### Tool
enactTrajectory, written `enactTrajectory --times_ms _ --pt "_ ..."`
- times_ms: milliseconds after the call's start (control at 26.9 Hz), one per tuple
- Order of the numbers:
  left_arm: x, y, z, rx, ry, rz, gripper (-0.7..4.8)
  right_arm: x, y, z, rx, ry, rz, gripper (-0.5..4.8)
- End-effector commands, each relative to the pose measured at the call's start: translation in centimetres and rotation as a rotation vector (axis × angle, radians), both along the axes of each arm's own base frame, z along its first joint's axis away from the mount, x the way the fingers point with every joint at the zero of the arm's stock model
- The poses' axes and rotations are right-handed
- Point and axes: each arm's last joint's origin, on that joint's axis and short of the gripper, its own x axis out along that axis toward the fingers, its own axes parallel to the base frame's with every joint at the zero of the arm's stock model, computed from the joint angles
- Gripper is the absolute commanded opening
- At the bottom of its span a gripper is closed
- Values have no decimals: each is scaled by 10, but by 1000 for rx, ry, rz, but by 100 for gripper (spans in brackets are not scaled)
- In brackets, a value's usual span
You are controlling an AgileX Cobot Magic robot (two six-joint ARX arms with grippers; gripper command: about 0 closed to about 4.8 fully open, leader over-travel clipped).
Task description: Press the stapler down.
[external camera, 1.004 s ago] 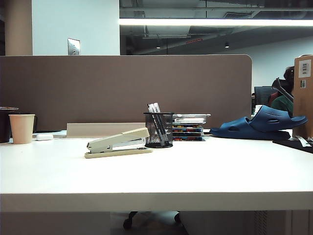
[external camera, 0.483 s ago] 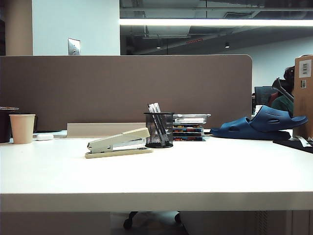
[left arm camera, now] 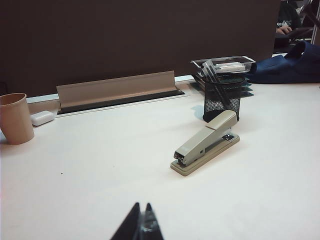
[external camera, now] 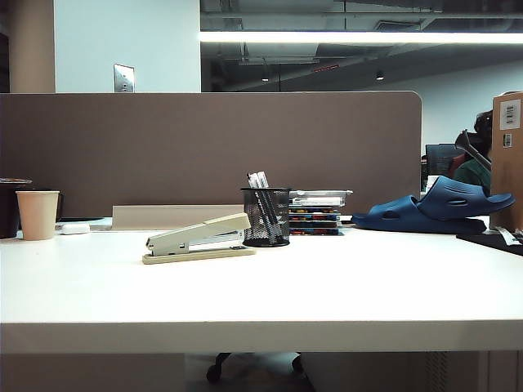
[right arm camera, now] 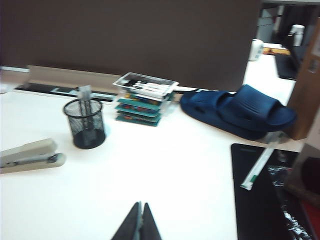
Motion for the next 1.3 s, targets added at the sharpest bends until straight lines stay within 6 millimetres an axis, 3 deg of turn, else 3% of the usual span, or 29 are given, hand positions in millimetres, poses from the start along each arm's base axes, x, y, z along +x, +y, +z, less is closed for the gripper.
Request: enactTrajectory --times_ms 37,483,669,1004,1301 --pt "0 0 2 -3 -14 -7 -6 -4 1 -3 3 -28 1 -9" --pt "0 0 2 -3 -14 -7 -6 -28 1 -50 22 -125 -19 -9" --pt "0 0 2 -3 -13 -7 -6 -33 0 -79 74 -180 -38 -9" --pt "0 0 2 -2 -13 -3 -6 -18 -1 -106 118 -195 -83 -9" --pt "0 0 2 0 -23 -3 -6 -4 -3 -144 109 -238 -123 -9"
